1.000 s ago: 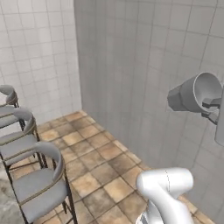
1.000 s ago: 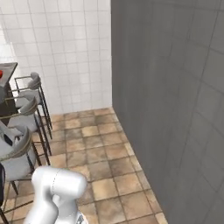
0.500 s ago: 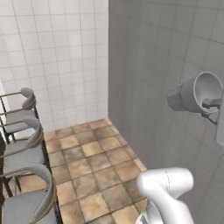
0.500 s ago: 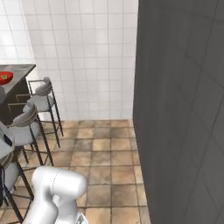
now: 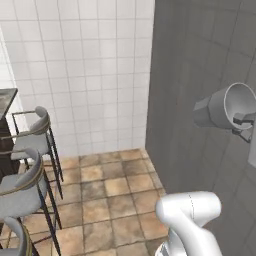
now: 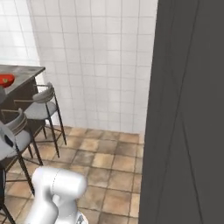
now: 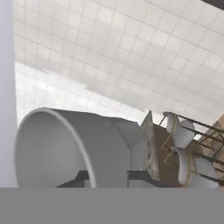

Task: There is a bowl on the dining counter. Grab a lemon wedge from the fridge and place it in the bowl. Then get the liquor bottle and glass cup from the cabinet and place them next to the bowl.

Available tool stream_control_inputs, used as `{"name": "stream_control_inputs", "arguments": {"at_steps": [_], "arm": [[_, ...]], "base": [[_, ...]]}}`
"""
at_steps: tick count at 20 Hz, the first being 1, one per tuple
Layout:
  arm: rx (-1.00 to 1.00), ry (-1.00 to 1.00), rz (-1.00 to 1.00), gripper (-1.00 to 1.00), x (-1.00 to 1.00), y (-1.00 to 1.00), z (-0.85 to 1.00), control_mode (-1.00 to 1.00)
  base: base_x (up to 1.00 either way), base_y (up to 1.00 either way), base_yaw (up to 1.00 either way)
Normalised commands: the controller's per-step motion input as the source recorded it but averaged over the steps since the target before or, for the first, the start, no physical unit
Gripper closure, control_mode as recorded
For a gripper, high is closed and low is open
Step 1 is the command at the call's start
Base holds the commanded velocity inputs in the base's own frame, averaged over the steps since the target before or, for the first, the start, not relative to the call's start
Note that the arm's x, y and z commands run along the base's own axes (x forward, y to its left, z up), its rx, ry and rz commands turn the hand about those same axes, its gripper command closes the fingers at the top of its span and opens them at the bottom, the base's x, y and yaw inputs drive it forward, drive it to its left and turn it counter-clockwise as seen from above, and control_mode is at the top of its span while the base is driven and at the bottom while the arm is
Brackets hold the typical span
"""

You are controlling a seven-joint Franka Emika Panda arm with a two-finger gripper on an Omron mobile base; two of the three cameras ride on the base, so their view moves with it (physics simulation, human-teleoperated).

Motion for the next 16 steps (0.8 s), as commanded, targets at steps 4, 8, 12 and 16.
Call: {"name": "stream_control_inputs", "arguments": {"at_steps": [4,8,12,16], "arm": [[0.00,0.00,0.00,1.00,0.00,0.00,0.00,1.00],[0.00,0.00,0.00,1.00,0.00,0.00,0.00,1.00],[0.00,0.00,0.00,1.00,0.00,0.00,0.00,1.00],[0.00,0.00,0.00,1.00,0.00,0.00,0.00,1.00]], "base": [[1.00,-0.40,0.42],[1.00,-0.30,0.44],[1.00,-0.22,0.45],[1.00,-0.23,0.45]]}}
